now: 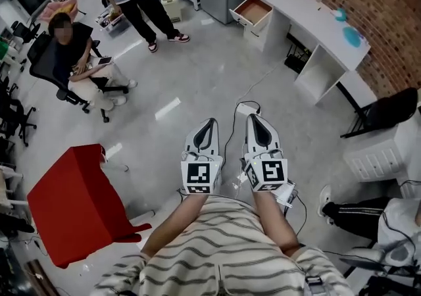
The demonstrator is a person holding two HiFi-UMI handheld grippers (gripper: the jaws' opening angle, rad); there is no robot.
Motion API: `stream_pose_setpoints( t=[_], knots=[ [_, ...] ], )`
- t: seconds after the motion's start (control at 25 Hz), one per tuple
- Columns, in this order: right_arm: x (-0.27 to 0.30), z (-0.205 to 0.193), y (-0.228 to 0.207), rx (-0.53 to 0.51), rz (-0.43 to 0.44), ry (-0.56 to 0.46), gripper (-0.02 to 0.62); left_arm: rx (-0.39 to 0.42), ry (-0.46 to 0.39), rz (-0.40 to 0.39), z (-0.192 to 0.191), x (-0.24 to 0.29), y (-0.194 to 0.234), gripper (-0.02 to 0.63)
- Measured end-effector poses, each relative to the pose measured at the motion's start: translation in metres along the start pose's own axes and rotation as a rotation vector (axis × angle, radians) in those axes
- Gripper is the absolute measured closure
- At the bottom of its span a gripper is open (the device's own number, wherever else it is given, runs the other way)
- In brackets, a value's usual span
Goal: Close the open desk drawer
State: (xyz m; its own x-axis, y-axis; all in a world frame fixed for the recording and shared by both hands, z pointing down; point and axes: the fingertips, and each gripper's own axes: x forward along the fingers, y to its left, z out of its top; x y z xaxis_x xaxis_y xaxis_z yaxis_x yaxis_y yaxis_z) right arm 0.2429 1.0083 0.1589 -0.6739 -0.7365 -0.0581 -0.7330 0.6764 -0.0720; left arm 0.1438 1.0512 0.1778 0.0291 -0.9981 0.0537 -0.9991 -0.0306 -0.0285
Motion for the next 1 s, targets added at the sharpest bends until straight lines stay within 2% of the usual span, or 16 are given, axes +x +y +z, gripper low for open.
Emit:
stream_pose_setpoints(
  t=[0.4,0.64,1.0],
  knots=[
    [0.215,0.03,-0.02,-0.045,-0.037,-0.011,0.584,-0.017,-0.042,-0.042,0.046,0.167,0.129,0.6],
    [0.284,0.029,-0.031,-0.057,-0.077,-0.007,0.584,-0.045,-0.031,-0.081,0.042,0.23,0.174,0.6],
    [0.359,0.016,-0.063,-0.07,-0.102,0.036,0.584,-0.084,-0.021,-0.124,0.036,0.315,0.198,0.6]
  ],
)
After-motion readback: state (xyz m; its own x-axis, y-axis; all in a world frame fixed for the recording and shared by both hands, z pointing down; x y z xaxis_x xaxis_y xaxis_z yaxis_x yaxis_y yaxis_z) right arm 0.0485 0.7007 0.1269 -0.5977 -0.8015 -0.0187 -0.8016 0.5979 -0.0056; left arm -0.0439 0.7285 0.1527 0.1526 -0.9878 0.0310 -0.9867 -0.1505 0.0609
